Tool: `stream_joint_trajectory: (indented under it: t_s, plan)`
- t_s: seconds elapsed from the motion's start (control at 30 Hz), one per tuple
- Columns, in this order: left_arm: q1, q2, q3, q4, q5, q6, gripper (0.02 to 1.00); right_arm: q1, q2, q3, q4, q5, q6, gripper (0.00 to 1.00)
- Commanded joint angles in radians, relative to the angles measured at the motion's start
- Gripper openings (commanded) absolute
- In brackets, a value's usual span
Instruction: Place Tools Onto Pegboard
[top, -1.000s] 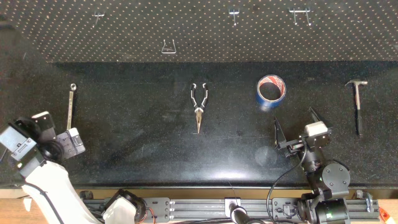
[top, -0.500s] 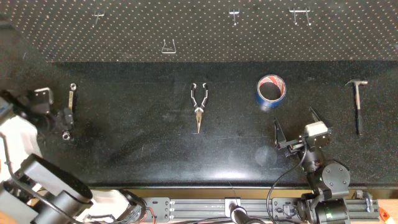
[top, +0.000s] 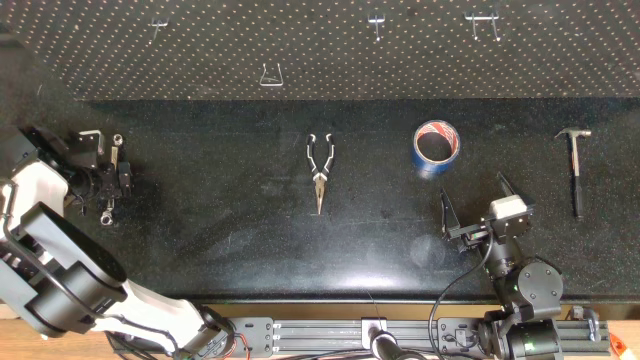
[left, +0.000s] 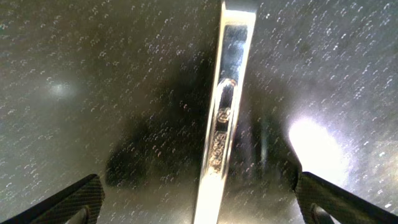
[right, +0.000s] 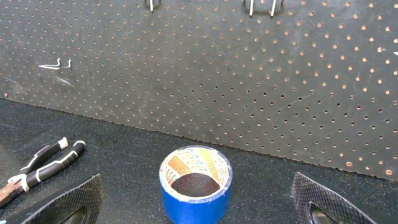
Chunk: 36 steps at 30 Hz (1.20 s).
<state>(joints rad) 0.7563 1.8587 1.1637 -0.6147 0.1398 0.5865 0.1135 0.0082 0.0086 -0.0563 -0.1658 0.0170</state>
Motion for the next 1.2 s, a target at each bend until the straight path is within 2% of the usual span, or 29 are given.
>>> stream_joint_trajectory:
  t_s: [0.03,0.2,0.37,0.53,0.9,0.93,0.97,1.0,1.07,1.1,1.17,1.2]
  plan:
    - [-0.001,0.068,0.055,0.000,0.008,-0.006,0.996,0.006,-0.006,-0.005,-0.003,0.001,-0.011,0.978]
    - [-0.076,0.112,0.068,-0.009,0.015,-0.003,0.996,0.006,-0.006,-0.005,-0.003,0.001,-0.010,0.978]
    - [-0.075,0.112,0.068,-0.029,0.015,-0.067,0.996,0.006,-0.006,-0.005,-0.003,0.001,-0.010,0.978]
    - [-0.061,0.112,0.068,-0.076,0.008,-0.065,0.996,0.006,-0.006,-0.005,-0.003,0.001,-0.010,0.978]
    - [-0.047,0.112,0.068,-0.134,-0.031,0.047,0.989,0.006,-0.006,-0.005,-0.003,0.001,-0.010,0.976]
    - [-0.047,0.112,0.068,-0.133,-0.031,0.047,0.864,0.006,-0.006,-0.005,-0.003,0.001,-0.010,0.978]
    - [-0.047,0.112,0.068,-0.132,-0.031,0.047,0.678,0.006,-0.006,-0.005,-0.003,0.001,-0.011,0.978]
    - [-0.047,0.112,0.068,-0.131,-0.031,0.047,0.555,0.006,-0.006,-0.005,-0.003,0.001,-0.011,0.978]
    - [-0.047,0.112,0.068,-0.129,-0.031,0.047,0.413,0.006,-0.006,-0.005,-0.003,0.001,-0.011,0.978]
    - [-0.047,0.112,0.068,-0.130,-0.031,0.047,0.264,0.006,-0.006,-0.005,-0.003,0.001,-0.010,0.978]
    - [-0.047,0.112,0.068,-0.130,-0.031,0.047,0.167,0.006,-0.006,-0.005,-0.003,0.001,-0.010,0.978]
    - [-0.047,0.112,0.068,-0.130,-0.031,0.046,0.084,0.006,-0.006,-0.005,-0.003,0.001,-0.010,0.978]
